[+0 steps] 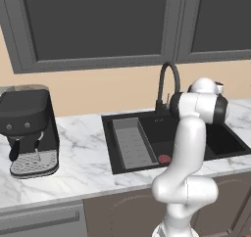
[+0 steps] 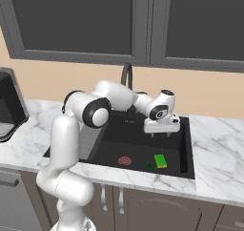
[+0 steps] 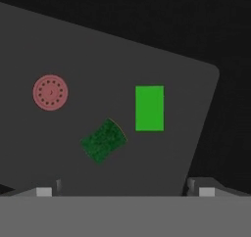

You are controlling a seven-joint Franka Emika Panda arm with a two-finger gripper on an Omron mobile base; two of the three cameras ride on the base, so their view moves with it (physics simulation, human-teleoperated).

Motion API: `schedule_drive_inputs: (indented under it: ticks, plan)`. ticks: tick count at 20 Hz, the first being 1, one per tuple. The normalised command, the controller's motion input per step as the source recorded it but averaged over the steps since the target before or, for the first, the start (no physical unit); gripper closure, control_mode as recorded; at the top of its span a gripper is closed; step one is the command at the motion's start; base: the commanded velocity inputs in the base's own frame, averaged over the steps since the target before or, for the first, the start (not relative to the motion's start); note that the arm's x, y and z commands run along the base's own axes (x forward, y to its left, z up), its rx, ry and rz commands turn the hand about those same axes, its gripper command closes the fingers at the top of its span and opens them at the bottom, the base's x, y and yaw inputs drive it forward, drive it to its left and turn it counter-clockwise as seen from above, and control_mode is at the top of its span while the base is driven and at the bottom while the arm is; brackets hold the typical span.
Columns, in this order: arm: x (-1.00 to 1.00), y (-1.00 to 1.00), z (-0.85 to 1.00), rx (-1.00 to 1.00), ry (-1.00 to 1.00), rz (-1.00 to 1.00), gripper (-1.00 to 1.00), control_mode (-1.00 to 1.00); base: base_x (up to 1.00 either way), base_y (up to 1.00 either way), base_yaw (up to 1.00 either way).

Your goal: Pick up the sponge and sponge from the sink, and place them back in the cabinet, and close the cabinet doors.

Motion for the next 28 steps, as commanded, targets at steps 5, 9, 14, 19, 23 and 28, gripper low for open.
schedule_drive_inputs:
  ticks: [5, 9, 14, 19, 23, 28]
  plan:
    - [0.10, 0.00, -0.27, 0.00, 0.00, 0.00, -1.00, -1.00, 0.00, 0.00, 0.00]
    - [0.12, 0.00, -0.24, 0.00, 0.00, 0.00, -1.00, -1.00, 0.00, 0.00, 0.00]
    - [0.18, -0.03, -0.20, 0.00, 0.00, 0.00, -1.00, -1.00, 0.00, 0.00, 0.00]
    - [0.20, -0.06, -0.19, 0.00, 0.00, 0.00, -1.00, -1.00, 0.00, 0.00, 0.00]
    - [0.18, -0.09, -0.23, 0.00, 0.00, 0.00, -1.00, -1.00, 0.00, 0.00, 0.00]
    - [0.13, -0.13, -0.22, 0.00, 0.00, 0.00, -1.00, -1.00, 0.00, 0.00, 0.00]
